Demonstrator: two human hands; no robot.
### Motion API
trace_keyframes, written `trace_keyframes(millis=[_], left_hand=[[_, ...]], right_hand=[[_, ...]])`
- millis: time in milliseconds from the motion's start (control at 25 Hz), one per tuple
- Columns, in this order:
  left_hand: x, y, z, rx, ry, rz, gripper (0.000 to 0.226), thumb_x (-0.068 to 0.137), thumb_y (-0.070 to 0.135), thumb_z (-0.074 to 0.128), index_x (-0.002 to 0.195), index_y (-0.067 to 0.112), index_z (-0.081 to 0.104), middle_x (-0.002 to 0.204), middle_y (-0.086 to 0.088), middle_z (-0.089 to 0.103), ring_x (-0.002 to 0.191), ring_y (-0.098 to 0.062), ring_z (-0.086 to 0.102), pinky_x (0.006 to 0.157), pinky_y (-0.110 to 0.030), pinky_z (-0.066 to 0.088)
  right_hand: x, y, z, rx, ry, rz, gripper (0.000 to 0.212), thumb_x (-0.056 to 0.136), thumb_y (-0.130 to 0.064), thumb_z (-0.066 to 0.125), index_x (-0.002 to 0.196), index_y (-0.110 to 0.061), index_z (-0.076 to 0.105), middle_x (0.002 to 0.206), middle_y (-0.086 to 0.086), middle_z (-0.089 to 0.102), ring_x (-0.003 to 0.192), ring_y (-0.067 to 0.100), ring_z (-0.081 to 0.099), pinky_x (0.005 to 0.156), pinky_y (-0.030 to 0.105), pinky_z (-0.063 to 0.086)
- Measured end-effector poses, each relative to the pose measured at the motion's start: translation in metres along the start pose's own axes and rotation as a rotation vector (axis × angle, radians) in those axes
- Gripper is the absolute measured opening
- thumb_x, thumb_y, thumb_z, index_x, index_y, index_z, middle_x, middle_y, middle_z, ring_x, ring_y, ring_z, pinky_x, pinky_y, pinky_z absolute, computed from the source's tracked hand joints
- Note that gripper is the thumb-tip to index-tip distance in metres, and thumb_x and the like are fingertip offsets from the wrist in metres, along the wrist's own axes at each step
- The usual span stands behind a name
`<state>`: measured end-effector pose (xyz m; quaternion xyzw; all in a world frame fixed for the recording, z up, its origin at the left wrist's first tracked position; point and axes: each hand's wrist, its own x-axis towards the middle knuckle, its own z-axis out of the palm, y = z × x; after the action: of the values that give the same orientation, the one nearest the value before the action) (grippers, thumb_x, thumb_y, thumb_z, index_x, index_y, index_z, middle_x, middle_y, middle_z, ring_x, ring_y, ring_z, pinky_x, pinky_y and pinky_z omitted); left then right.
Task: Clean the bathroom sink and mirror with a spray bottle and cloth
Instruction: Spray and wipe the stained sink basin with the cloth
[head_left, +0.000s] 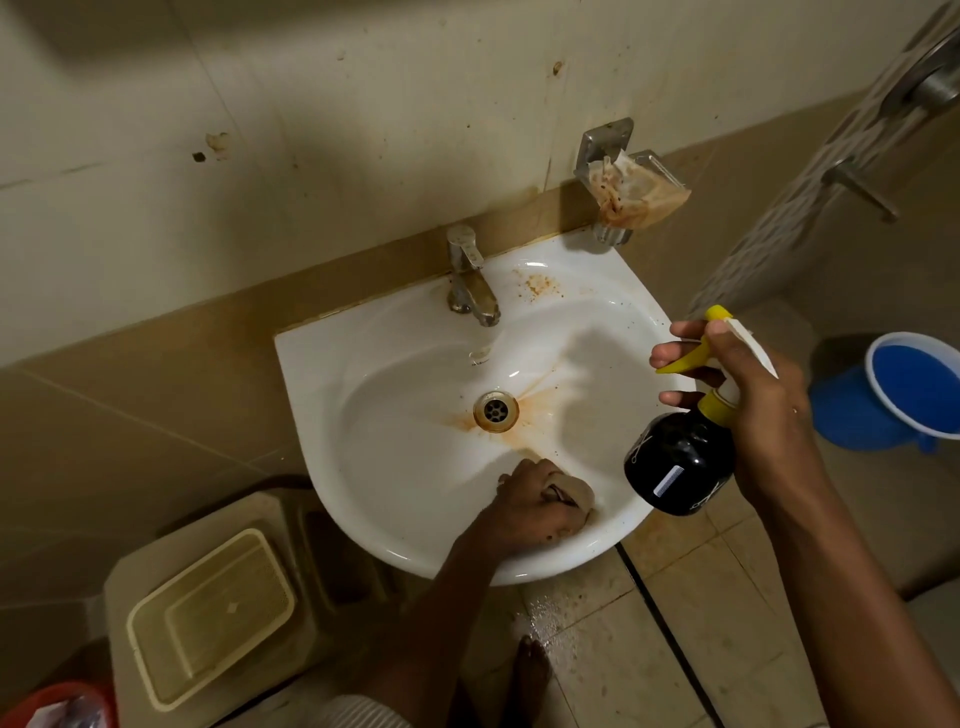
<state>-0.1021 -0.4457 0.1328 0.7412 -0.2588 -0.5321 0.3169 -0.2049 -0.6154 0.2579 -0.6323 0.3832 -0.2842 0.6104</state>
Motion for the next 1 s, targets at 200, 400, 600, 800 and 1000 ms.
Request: trace_keyframes(millis=[200,400,600,800,1000], left_hand=[[-0.017,-0.004,-0.036,-0.081,-0.265,0.123,0.038,0.075,0.015,0.076,0.111,0.017,0.066,0.100,0.005,0.069,0.096,-0.012,0.066,0.085,-0.026,0.053],[0.011,-0.038,-0.093,-0.316,0.467,0.186,0.041,0.057,0.002,0.084,0.093,0.016,0.071,0.092,0.006,0.072,0.085,-0.017,0.069,0.068,-0.028,0.056],[0.068,-0.072,-0.088,0.509,0.834,0.190,0.052,0.068,-0.007,0.068,0.115,0.015,0.061,0.126,-0.016,0.052,0.112,-0.040,0.050,0.090,-0.046,0.046],[0.085,-0.055,-0.068,0.483,0.620,0.050,0.048,0.080,0.008,0.061,0.126,0.016,0.049,0.135,-0.011,0.036,0.118,-0.038,0.039,0.090,-0.046,0.043],[0.083,-0.041,-0.047,0.416,0.387,0.034,0.054,0.082,0.024,0.067,0.131,0.021,0.045,0.135,-0.003,0.030,0.122,-0.035,0.034,0.096,-0.041,0.043]], right_hand=[[0.001,-0.003,0.015,0.030,-0.002,0.012,0.036,0.109,-0.036,0.050,0.115,-0.011,0.074,0.095,0.003,0.081,0.099,0.024,0.076,0.072,0.032,0.063],[0.003,-0.002,0.023,0.011,-0.013,0.012,0.035,0.109,-0.036,0.049,0.115,-0.012,0.074,0.096,0.006,0.081,0.097,0.022,0.077,0.072,0.035,0.061],[0.000,0.008,0.026,-0.014,-0.024,0.037,0.035,0.108,-0.036,0.050,0.113,-0.012,0.075,0.095,0.008,0.081,0.094,0.021,0.077,0.071,0.034,0.062],[0.001,0.011,0.022,-0.020,-0.014,0.052,0.035,0.108,-0.035,0.051,0.112,-0.011,0.075,0.093,0.006,0.081,0.091,0.019,0.076,0.071,0.033,0.064],[0.001,0.009,0.018,-0.030,-0.010,0.057,0.032,0.109,-0.033,0.051,0.110,-0.014,0.076,0.091,0.004,0.081,0.091,0.019,0.076,0.074,0.035,0.064]])
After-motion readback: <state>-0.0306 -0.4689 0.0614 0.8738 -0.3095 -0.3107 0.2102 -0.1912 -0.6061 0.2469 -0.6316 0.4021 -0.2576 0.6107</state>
